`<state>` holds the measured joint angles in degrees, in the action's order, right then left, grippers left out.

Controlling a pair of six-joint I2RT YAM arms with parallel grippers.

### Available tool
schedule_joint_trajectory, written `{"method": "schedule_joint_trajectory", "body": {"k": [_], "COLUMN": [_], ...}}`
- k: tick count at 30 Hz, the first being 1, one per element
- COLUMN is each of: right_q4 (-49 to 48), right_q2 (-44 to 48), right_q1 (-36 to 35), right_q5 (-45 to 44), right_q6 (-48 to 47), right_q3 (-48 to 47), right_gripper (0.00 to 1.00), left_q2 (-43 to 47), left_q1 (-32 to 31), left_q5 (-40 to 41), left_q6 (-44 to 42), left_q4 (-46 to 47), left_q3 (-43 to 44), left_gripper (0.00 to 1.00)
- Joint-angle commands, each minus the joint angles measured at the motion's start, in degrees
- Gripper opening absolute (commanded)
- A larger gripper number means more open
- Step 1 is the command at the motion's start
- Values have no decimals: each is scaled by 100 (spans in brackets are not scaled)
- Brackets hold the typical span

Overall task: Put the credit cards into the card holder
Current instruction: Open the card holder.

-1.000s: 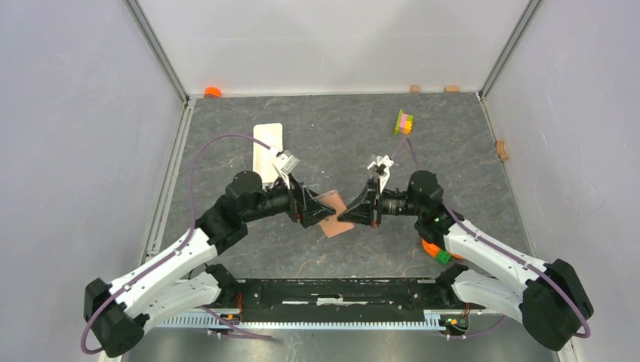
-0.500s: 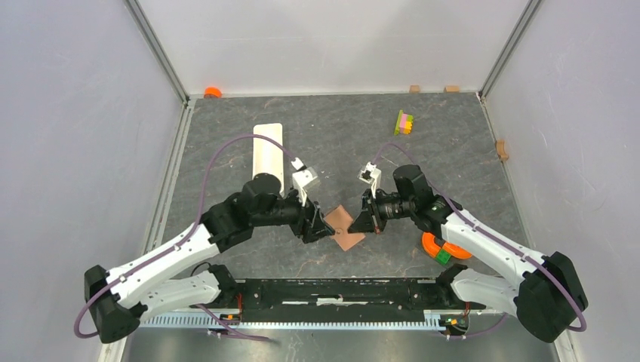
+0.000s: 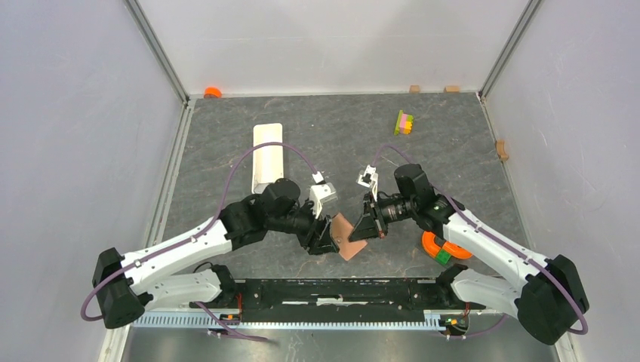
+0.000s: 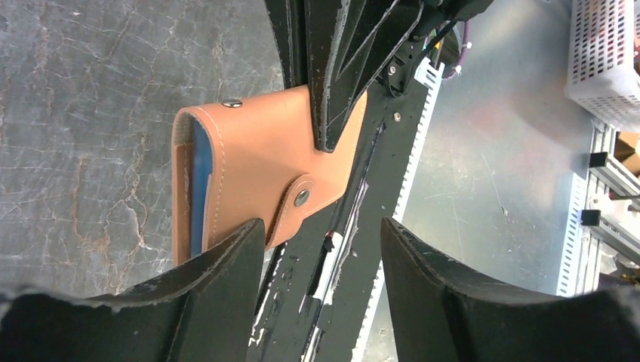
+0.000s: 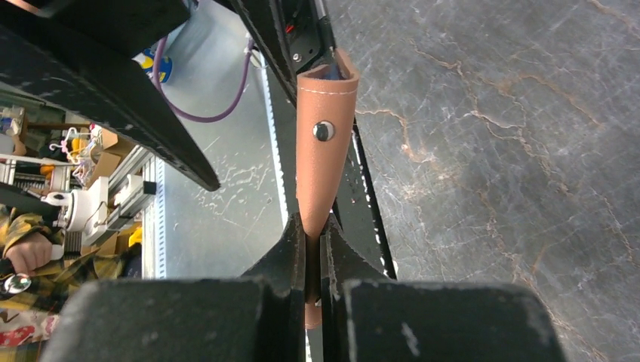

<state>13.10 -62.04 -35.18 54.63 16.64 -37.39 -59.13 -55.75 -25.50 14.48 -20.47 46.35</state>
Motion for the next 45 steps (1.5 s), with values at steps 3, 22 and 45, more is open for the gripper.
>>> {"method": "schedule_joint_trajectory", "body": {"k": [3, 22, 45], "right_q4": [-443, -571, -780], "right_q2": [252, 233, 16], "right_q1": [-15, -112, 9], "right_q5": [913, 981, -171], "right_q6": [140, 159, 507], "right_q3": [-140, -102, 96], "right_gripper": [0, 0, 0], "left_q2": [-209, -525, -731], "left_q1": [-206, -690, -1379], "left_q5": [51, 195, 333], "left_q6": [-303, -314, -382], "left_q4": [-48, 223, 347], "left_q3": [222, 296, 105], "left_gripper": [63, 30, 2]}}
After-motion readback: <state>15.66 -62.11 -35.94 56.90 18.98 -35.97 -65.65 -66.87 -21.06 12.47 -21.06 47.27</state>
